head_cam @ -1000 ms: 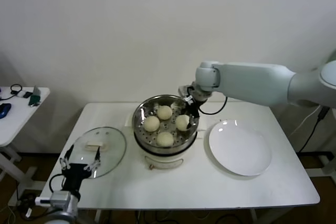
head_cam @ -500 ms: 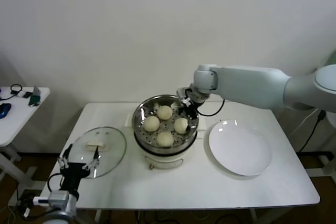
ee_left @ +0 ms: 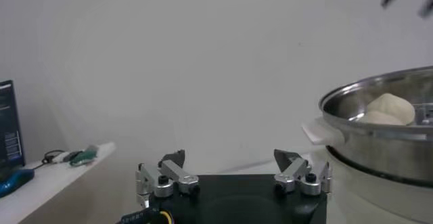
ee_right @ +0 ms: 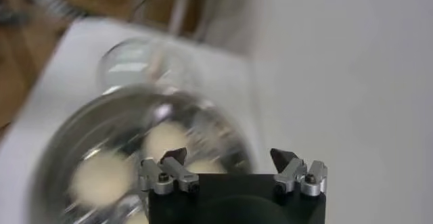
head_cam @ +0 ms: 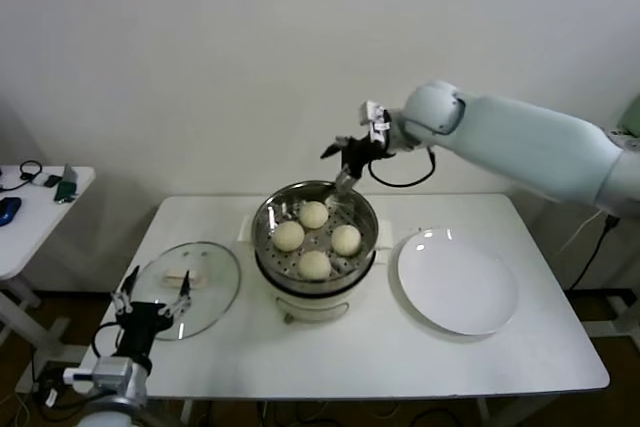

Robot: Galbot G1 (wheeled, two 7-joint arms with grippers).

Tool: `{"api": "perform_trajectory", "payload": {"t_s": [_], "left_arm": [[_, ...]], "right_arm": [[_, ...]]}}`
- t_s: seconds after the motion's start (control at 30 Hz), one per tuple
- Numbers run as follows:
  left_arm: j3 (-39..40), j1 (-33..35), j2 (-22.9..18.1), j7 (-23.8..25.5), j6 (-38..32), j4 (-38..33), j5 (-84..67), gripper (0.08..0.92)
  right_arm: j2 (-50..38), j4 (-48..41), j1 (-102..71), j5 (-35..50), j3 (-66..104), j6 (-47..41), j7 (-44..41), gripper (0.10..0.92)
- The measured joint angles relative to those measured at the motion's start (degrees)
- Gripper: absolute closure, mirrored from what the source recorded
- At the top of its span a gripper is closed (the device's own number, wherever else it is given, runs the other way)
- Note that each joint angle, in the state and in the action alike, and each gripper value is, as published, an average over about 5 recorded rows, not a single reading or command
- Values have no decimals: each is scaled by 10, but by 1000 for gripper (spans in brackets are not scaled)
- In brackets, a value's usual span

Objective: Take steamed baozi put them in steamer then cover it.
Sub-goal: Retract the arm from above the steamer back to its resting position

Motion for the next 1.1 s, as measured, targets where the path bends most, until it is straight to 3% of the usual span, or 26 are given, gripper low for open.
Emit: {"api": "perform_trajectory", "payload": {"t_s": [0.3, 0.53, 0.83, 1.1], "left_arm": [[11, -10, 9, -3, -6, 11, 0, 177], [17, -18, 10, -9, -10, 13, 3, 177], [18, -15, 20, -11, -13, 23, 12, 177], [13, -8, 42, -24, -28, 35, 59, 177]], "right_arm": [[-110, 69, -227, -14, 242, 55, 167, 203], [-145, 127, -474, -28, 487, 103, 235, 203], [-102, 186, -785, -69, 769, 169, 261, 203], [-21, 226, -988, -104, 884, 227, 267, 203]]}}
